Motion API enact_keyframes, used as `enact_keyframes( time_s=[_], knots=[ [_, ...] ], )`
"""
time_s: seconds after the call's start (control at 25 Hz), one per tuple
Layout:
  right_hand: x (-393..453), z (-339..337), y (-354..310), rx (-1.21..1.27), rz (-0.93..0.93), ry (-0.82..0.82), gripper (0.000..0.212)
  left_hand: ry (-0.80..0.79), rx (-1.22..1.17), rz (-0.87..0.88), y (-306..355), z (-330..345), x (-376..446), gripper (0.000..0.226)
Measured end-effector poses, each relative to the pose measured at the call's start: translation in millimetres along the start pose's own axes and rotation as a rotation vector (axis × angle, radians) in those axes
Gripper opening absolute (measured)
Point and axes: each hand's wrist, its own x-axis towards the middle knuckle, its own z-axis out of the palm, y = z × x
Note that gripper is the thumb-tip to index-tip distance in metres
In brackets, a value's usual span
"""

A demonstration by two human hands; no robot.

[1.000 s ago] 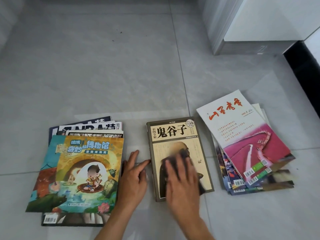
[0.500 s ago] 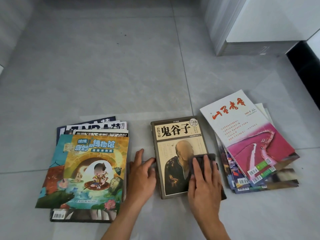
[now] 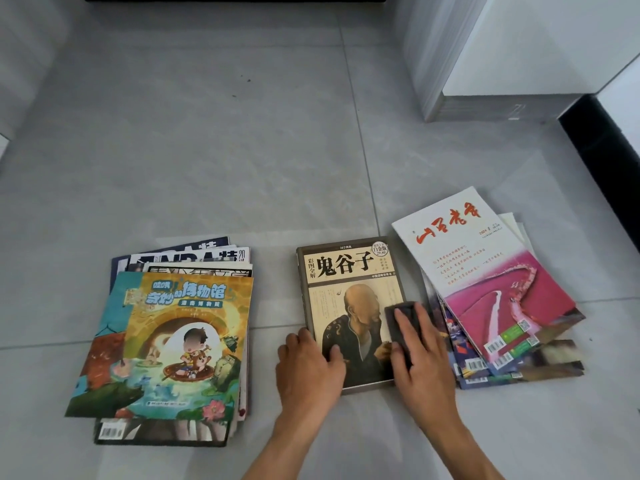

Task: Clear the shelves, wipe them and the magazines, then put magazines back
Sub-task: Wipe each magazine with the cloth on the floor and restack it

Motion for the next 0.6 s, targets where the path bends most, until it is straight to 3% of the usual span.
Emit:
enact_keyframes(
  time_s=[0.12,0.32,0.6],
  knots=[
    [-6.2,9.2,-20.7,0.031,0.066,0.021,0.06,-0.11,-0.342,-0.18,2.8,4.1,2.9,0.059],
    [2.7,-0.1,-25.8,0.212,0.206,-0.053,0.071,-0.319,-0.799,-0.327,-15.7,-15.9,16.8,0.05],
    [3.5,-13.5,-36.5,0.289,0.226,-0.06,0.067,-0.167,-0.698,-0.275,-2.4,-6.4,-12.2,0.055]
  ],
)
